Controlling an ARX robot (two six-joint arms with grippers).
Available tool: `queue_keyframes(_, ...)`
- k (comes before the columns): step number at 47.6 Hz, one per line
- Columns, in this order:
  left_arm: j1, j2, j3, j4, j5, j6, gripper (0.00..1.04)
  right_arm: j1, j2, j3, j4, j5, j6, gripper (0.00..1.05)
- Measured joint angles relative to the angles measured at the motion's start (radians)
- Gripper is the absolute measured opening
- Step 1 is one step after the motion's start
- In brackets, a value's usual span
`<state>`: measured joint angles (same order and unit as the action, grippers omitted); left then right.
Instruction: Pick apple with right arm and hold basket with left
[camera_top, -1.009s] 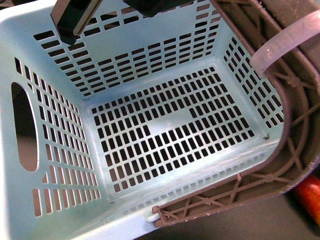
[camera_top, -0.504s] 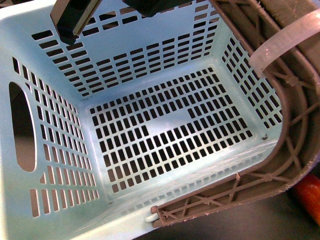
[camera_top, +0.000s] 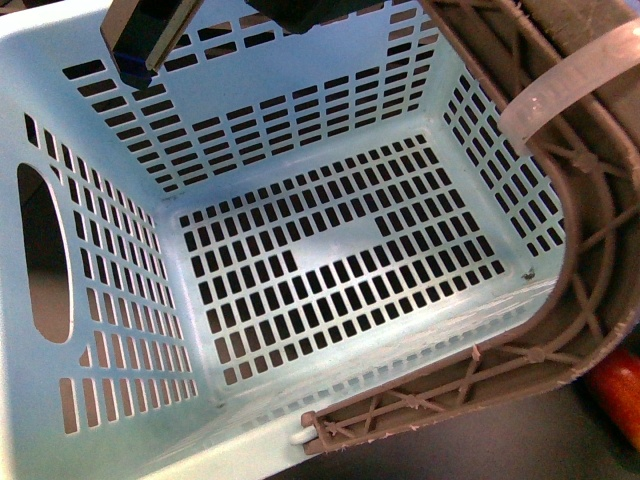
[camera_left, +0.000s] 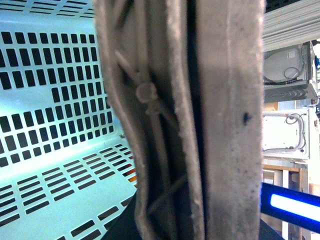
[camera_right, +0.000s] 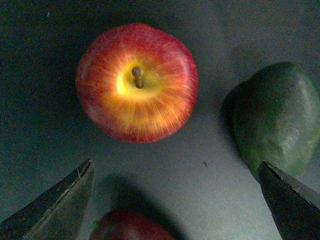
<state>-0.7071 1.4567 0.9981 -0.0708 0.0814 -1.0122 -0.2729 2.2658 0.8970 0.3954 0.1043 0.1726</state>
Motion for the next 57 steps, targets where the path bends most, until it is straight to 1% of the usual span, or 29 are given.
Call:
queue_keyframes(17, 0.0, 0.0, 0.0, 0.0, -0.001, 0.0, 0.16, 0.032, 0.126, 0.192, -0.075, -0.012, 0.003, 0.96)
queue_keyframes(27, 0.0, 0.0, 0.0, 0.0, 0.001, 0.0, 0.16, 0.038, 0.198, 0.304, -0.125, 0.004, 0.018, 0.96)
queue_keyframes(49, 0.0, 0.0, 0.0, 0.0, 0.0, 0.0, 0.16, 0.03, 0.286, 0.408, -0.163, 0.015, 0.041, 0.96)
queue_keyframes(54, 0.0, 0.0, 0.0, 0.0, 0.0, 0.0, 0.16, 0.029, 0.287, 0.409, -0.163, 0.019, 0.044, 0.87)
queue_keyframes(57, 0.0, 0.0, 0.0, 0.0, 0.0, 0.0, 0.16, 0.028, 0.287, 0.409, -0.162, 0.02, 0.044, 0.84)
